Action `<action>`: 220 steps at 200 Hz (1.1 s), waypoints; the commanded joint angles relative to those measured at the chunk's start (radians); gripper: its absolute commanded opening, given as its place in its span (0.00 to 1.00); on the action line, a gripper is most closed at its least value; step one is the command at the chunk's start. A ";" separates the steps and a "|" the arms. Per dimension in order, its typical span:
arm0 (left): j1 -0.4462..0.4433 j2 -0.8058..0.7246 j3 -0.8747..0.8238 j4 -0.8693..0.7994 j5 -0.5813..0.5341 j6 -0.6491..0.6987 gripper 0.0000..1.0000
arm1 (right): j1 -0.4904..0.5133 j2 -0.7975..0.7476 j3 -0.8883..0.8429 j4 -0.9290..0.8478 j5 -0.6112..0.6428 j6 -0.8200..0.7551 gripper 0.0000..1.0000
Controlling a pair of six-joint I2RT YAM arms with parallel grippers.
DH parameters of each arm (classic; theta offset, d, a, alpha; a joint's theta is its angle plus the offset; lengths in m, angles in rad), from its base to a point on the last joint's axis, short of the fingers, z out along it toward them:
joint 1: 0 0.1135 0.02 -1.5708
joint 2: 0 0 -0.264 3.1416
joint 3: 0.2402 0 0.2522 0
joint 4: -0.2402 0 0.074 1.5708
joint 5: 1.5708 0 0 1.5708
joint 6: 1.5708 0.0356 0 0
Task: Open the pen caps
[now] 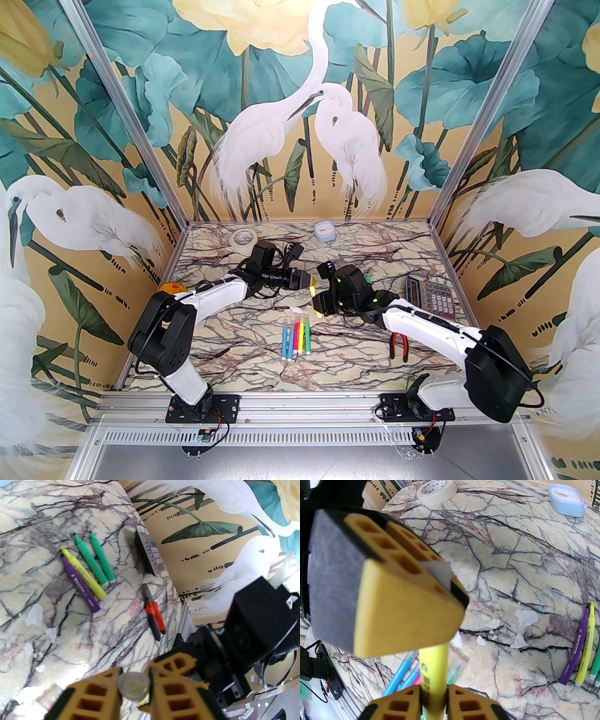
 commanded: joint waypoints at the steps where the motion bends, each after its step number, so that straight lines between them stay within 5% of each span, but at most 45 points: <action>1: -0.003 0.017 0.017 0.012 0.017 -0.004 0.14 | -0.002 -0.026 -0.017 0.028 0.013 -0.008 0.35; 113: -0.004 0.023 0.001 0.173 0.098 -0.154 0.07 | -0.003 -0.008 -0.047 0.110 0.017 0.012 0.36; 220: 0.016 0.021 0.014 0.131 -0.003 -0.149 0.00 | -0.002 -0.047 -0.084 0.045 0.017 -0.019 0.01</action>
